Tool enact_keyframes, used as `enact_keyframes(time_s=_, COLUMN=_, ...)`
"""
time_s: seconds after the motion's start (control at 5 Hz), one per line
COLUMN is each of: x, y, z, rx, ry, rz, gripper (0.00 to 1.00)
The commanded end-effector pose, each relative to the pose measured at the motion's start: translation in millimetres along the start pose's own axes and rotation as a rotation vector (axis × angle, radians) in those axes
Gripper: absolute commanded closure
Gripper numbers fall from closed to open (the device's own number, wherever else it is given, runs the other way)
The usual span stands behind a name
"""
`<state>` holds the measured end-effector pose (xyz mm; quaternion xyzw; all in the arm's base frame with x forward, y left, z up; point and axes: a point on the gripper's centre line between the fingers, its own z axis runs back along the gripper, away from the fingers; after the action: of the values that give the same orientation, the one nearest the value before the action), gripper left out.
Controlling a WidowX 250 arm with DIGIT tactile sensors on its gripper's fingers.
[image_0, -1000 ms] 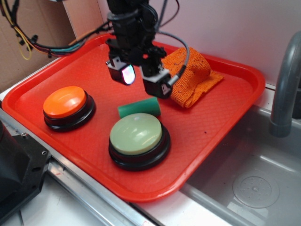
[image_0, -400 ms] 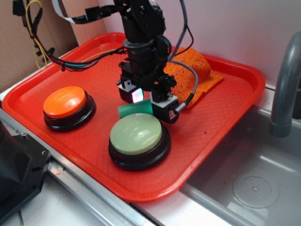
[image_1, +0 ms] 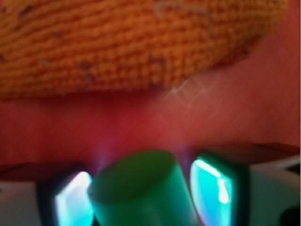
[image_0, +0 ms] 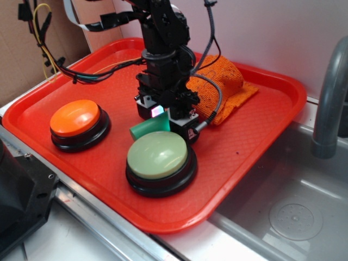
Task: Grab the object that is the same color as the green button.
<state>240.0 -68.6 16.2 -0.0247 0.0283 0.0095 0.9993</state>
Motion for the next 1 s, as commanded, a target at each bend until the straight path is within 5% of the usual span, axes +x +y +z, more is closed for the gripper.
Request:
enact_keyframes(time_s=0.0, x=4, y=2, z=11, rx=0.016, ry=-0.036, rz=-0.050, gripper=1.00)
enact_keyframes(time_s=0.4, x=6, y=27, z=57, rx=0.030, ry=-0.062, rz=-0.095, gripper=1.00)
enact_keyframes(time_s=0.8, x=19, y=60, z=118, rx=0.105, ry=-0.124, rz=-0.076, gripper=1.00)
